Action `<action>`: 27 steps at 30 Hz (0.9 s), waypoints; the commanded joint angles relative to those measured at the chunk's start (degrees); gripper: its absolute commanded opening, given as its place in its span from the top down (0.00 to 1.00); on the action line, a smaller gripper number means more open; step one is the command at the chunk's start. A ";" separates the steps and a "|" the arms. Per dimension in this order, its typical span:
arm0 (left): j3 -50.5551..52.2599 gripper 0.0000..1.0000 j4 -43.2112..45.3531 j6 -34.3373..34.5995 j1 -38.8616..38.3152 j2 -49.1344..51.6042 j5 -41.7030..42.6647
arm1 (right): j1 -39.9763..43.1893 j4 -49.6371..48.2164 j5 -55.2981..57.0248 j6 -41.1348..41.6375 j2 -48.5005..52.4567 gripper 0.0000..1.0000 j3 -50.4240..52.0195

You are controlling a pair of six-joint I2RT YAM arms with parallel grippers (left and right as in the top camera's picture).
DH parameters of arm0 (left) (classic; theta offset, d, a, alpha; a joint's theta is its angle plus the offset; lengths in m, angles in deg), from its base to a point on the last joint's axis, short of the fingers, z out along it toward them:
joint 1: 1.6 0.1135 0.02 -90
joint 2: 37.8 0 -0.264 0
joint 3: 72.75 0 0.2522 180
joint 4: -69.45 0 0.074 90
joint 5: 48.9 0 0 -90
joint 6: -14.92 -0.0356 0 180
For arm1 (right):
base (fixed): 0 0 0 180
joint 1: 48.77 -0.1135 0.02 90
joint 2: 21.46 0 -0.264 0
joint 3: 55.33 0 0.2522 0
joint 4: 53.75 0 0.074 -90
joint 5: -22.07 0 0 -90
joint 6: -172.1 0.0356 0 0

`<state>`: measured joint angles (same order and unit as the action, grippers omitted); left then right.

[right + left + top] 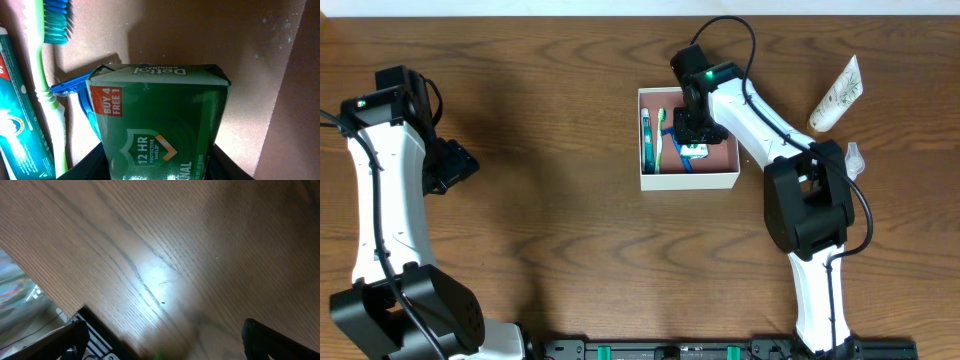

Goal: Pack container
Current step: 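Release the soap box in the box and raise the right gripper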

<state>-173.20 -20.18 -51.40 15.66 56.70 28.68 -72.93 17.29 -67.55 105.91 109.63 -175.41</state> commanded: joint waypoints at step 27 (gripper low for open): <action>0.02 0.02 -0.17 -0.72 0.31 0.31 -0.72 | 4.37 4.02 0.92 -2.71 -5.97 0.38 -9.60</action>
<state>-173.20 -20.18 -51.40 15.66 56.70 28.68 -70.40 20.88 -67.20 105.15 109.01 -180.39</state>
